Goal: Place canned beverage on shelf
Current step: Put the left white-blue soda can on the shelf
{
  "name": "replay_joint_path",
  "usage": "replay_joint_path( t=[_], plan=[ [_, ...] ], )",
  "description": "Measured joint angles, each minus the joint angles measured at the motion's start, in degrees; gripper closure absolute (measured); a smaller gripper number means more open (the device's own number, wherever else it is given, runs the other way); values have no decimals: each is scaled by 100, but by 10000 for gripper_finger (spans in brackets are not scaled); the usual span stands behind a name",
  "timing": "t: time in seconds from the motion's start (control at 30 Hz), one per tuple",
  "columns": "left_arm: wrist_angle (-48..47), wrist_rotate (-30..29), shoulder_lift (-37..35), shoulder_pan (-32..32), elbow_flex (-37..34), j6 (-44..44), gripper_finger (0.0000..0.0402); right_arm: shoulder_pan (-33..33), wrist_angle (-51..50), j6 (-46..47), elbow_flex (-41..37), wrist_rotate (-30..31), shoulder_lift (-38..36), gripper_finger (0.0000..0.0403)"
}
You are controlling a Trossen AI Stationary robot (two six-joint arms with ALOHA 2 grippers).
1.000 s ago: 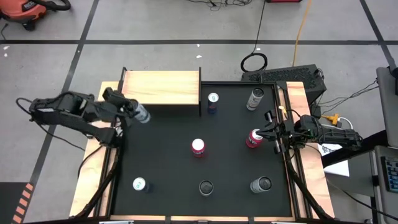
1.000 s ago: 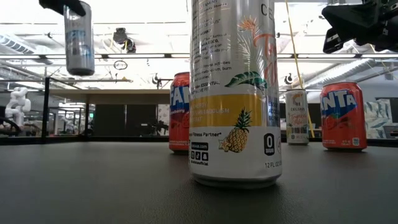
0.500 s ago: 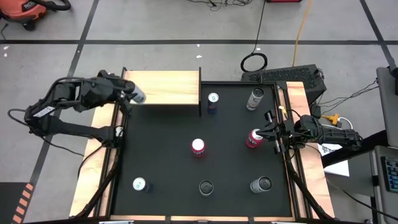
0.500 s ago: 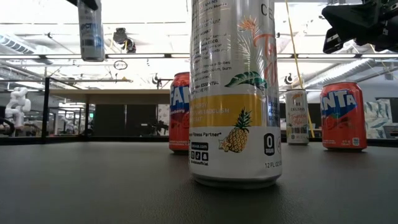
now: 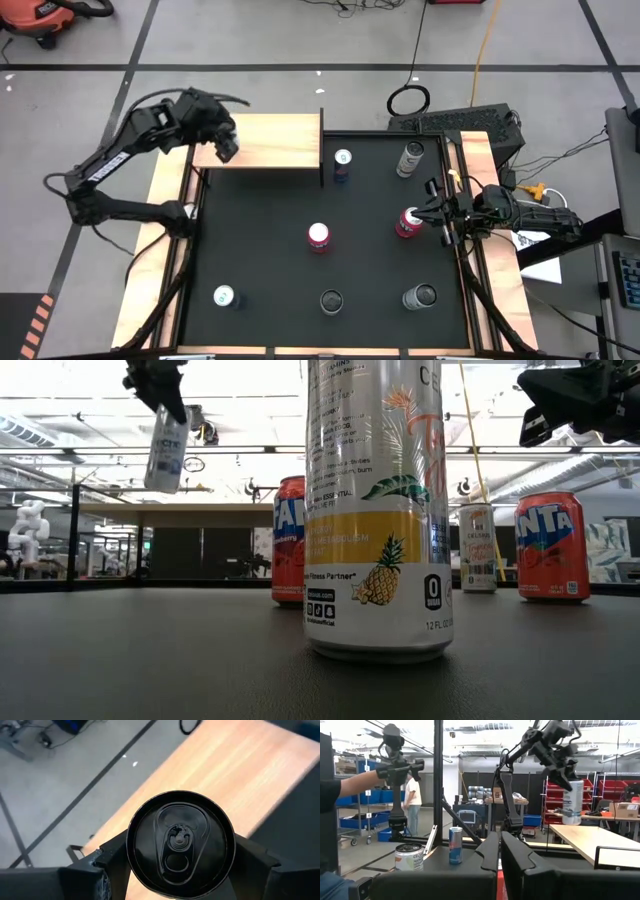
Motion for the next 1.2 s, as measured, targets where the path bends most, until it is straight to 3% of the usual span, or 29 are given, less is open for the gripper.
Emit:
replay_joint_path(
  t=[0.23,0.47,0.67,0.8,1.2],
  plan=[
    [328,92,85,953,1,573,148,1,-129,4,0,0,1,403],
    [328,1438,101,2128,2,934,148,2,-195,358,-2,0,1,403],
    [450,1980,295,2765,2,1197,148,1,-195,428,-2,0,1,403],
    [636,2166,544,2983,0,1034,148,0,-192,428,-2,0,2,403],
    [1231,1997,902,3061,2,697,148,1,-192,428,-2,0,2,403]
  ],
)
